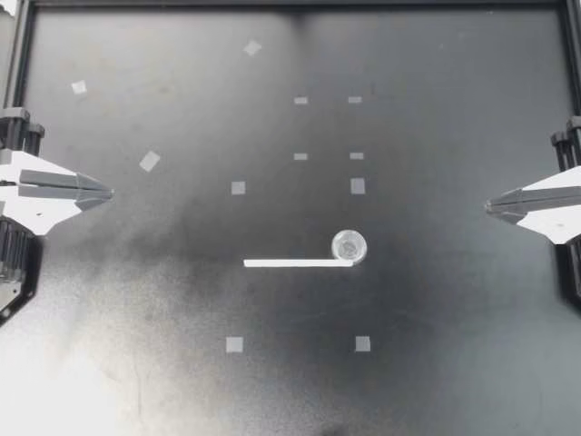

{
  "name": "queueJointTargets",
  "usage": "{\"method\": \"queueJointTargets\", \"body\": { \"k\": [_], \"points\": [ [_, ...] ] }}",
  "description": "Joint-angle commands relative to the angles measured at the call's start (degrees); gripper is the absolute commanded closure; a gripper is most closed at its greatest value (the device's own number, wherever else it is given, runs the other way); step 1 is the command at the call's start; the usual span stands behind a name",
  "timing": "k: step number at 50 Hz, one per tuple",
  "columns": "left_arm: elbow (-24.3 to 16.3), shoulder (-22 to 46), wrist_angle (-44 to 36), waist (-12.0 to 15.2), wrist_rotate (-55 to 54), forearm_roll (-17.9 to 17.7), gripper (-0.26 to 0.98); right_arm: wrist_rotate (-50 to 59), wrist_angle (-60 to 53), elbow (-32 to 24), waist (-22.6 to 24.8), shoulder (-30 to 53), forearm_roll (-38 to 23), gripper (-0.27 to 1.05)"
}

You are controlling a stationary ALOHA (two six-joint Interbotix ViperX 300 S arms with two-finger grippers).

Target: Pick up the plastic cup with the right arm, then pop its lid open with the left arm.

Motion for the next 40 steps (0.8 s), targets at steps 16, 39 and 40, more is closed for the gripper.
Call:
{"method": "queueJointTargets", "body": {
  "k": [16, 39, 40],
  "points": [
    [1.7, 0.9, 0.2, 1.3, -1.7, -1.1, 0.76, 1.6, 5.3, 0.3, -0.4, 7.4, 0.2, 0.85],
    [-15.4, 31.1, 4.6, 1.4, -0.3, -0.9, 0.76, 10.3, -0.9, -0.4, -0.4, 21.3, 2.3, 0.71],
    [-15.7, 32.7, 3.4, 1.4, 0.0, -0.8, 0.76, 11.5, -1.6, 0.0, -0.4, 22.0, 2.3, 0.67]
  ]
}}
